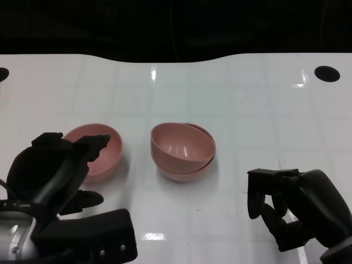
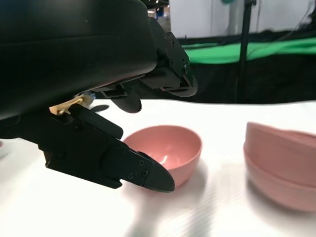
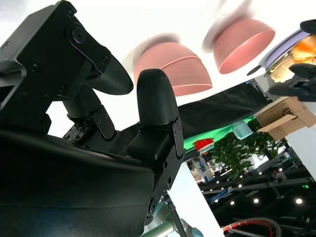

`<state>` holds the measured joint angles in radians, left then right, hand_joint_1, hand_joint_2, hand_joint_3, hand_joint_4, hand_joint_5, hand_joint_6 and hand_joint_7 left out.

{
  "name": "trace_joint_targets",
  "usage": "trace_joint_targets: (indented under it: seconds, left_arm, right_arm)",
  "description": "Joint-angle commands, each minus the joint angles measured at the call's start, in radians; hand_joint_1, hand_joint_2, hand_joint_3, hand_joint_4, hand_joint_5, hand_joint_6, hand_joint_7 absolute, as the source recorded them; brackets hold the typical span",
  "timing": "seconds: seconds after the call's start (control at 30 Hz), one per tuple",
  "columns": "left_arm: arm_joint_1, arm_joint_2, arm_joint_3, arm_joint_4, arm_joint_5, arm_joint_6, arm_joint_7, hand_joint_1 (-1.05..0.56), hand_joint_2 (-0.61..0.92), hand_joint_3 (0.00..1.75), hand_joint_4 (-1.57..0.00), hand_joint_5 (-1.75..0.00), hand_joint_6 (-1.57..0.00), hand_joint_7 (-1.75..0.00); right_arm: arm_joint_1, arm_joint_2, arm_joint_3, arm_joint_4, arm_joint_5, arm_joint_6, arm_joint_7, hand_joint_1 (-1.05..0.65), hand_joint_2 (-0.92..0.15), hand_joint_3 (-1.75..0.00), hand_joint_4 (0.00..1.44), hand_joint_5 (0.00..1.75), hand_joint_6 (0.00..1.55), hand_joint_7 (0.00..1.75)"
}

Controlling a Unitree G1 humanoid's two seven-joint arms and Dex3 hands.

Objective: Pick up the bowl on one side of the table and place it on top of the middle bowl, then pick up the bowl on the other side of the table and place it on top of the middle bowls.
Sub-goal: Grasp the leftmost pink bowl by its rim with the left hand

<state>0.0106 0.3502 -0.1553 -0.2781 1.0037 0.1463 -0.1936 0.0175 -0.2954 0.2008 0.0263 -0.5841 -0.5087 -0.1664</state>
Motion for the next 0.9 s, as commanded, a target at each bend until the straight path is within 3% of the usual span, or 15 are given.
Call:
trace_joint_targets:
  seconds: [0.03, 0.4, 0.63, 0.67, 0.73, 0.87, 0.9]
  left_arm:
    - [-0.054, 0.016, -0.036, 0.064, 0.049, 0.042, -0.023, -0.57, 0.91, 0.01, -0.31, -0.53, -0.42, -0.01]
    - [-0.213, 0.022, -0.143, 0.306, 0.085, 0.119, -0.041, -0.52, 0.92, 0.03, -0.48, -0.22, -0.44, -0.01]
    - [-0.292, 0.046, -0.193, 0.450, 0.067, 0.076, -0.022, -0.50, 0.92, 0.07, -0.58, -0.20, -0.48, -0.02]
    - [-0.307, 0.050, -0.202, 0.480, 0.058, 0.059, -0.022, -0.48, 0.92, 0.08, -0.65, -0.24, -0.51, -0.03]
    - [-0.328, 0.060, -0.216, 0.526, 0.039, 0.022, -0.003, -0.41, 0.92, 0.08, -0.68, -0.73, -0.68, -0.03]
    - [-0.349, 0.077, -0.226, 0.583, -0.003, -0.057, 0.071, -0.34, 0.92, 0.14, -0.81, -1.09, -0.97, -0.12]
    - [-0.354, 0.081, -0.233, 0.591, -0.002, -0.069, 0.088, -0.34, 0.92, 0.15, -0.81, -1.31, -1.04, -0.14]
  right_arm:
    - [0.004, -0.003, -0.004, -0.013, 0.001, 0.014, 0.006, -0.05, -0.17, -1.59, 0.99, 1.75, 0.75, 1.71]
    - [0.002, 0.004, 0.001, -0.008, -0.010, 0.010, -0.008, -0.04, -0.16, -1.58, 1.00, 1.75, 0.78, 1.68]
    - [0.003, 0.005, 0.003, -0.010, -0.008, 0.007, -0.007, -0.04, -0.17, -1.58, 1.00, 1.75, 0.78, 1.69]
    - [0.005, 0.006, 0.003, -0.013, -0.012, 0.011, -0.006, -0.04, -0.17, -1.58, 1.00, 1.75, 0.78, 1.69]
    - [0.007, 0.007, 0.004, -0.017, -0.017, 0.015, -0.007, -0.05, -0.17, -1.58, 0.99, 1.75, 0.77, 1.68]
    - [0.008, 0.009, 0.004, -0.020, -0.016, 0.017, -0.005, -0.05, -0.16, -1.58, 0.99, 1.75, 0.78, 1.67]
    - [0.007, 0.008, 0.004, -0.017, -0.017, 0.015, -0.008, -0.05, -0.16, -1.58, 0.99, 1.75, 0.78, 1.67]
